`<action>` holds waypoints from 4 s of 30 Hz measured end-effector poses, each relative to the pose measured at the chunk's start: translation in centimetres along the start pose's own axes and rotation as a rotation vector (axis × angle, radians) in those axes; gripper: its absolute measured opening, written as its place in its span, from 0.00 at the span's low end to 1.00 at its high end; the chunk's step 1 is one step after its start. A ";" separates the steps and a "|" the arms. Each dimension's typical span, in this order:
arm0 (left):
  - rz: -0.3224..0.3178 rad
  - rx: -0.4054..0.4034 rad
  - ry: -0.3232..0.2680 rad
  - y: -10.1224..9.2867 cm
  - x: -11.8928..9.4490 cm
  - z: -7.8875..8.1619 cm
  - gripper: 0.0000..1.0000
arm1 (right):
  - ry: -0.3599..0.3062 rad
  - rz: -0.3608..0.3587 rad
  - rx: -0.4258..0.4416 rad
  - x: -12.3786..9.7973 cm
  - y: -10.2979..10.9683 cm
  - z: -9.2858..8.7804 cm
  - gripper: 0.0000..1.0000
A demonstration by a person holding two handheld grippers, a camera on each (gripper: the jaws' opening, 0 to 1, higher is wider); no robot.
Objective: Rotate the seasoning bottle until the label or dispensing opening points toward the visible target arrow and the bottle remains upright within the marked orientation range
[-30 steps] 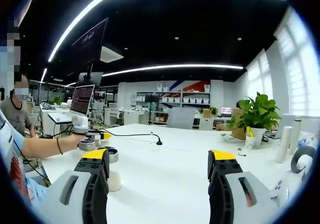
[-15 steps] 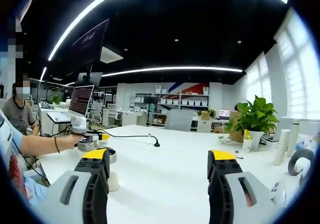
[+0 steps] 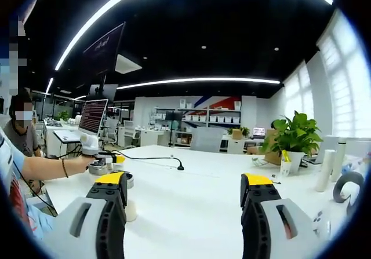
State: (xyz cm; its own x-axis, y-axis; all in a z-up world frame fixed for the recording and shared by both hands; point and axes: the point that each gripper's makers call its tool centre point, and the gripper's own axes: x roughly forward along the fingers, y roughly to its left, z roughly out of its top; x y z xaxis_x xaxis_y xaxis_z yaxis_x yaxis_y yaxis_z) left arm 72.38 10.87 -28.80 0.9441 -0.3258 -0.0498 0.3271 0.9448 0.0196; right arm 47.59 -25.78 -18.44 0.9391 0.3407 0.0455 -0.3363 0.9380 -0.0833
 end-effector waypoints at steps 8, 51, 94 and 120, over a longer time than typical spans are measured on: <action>-0.010 0.017 -0.005 0.1 -0.5 0.0 0.34 | 0.009 0.011 0.008 0.1 0.2 -0.3 0.82; -0.175 -0.074 -0.051 -5.2 -15.2 2.5 0.34 | 0.035 0.022 0.021 0.8 0.8 -1.1 0.82; -0.258 -0.027 -0.033 -8.2 -16.1 -0.7 0.34 | 0.025 0.084 0.062 1.1 2.2 -1.1 0.82; -0.352 -0.043 -0.065 -8.7 -17.2 -0.6 0.34 | 0.029 0.089 0.045 0.8 2.6 -0.9 0.82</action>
State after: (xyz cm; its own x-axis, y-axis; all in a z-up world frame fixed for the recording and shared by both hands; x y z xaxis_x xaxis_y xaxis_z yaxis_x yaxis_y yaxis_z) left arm 53.31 8.25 -28.69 0.7751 -0.6316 0.0181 0.6319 0.7745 -0.0297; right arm 47.55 -23.11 -19.53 0.9070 0.4211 0.0115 -0.4203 0.9064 -0.0414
